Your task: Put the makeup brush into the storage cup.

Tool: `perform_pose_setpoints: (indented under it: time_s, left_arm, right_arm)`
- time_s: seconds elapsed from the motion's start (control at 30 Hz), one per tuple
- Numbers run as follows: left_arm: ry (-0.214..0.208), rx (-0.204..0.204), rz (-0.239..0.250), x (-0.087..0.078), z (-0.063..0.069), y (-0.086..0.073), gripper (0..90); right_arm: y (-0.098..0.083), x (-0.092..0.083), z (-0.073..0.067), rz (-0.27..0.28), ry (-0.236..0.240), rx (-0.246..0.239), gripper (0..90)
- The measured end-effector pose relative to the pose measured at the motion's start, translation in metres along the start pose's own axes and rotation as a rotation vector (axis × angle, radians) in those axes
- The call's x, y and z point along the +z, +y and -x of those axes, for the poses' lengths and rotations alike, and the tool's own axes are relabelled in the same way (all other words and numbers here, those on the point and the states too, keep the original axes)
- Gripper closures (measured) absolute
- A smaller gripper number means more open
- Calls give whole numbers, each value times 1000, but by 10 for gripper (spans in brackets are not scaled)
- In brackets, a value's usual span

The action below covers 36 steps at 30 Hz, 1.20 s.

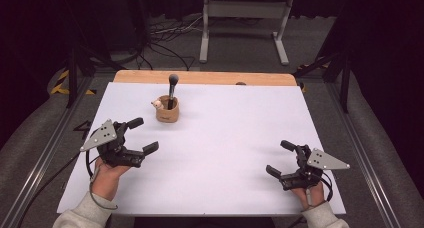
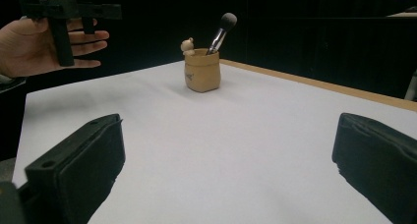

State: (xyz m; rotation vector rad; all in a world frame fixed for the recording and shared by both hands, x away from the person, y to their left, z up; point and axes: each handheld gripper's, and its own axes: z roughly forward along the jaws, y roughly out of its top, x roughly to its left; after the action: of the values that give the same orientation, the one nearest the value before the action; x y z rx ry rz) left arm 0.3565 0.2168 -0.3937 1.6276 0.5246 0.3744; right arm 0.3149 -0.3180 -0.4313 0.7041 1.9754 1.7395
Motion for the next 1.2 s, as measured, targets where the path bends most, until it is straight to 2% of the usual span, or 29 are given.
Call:
perform_pose_setpoints:
  time_s: [0.23,0.43,0.63,0.8,1.2]
  left_arm:
    - [-4,6,-25,-5,3,-17,28]
    - [-1,9,-18,-7,7,-30,30]
    - [-8,-10,-25,-9,10,-43,31]
    - [-21,6,-32,-12,10,-49,28]
    - [-41,-3,-38,-12,16,-62,25]
  right_arm:
    - [-1,1,0,-5,4,0,0]
    - [-2,1,0,-5,2,1,0]
    - [-3,1,0,-7,5,3,0]
    - [-3,1,-1,-4,1,7,0]
    - [-6,2,-3,-17,4,6,0]
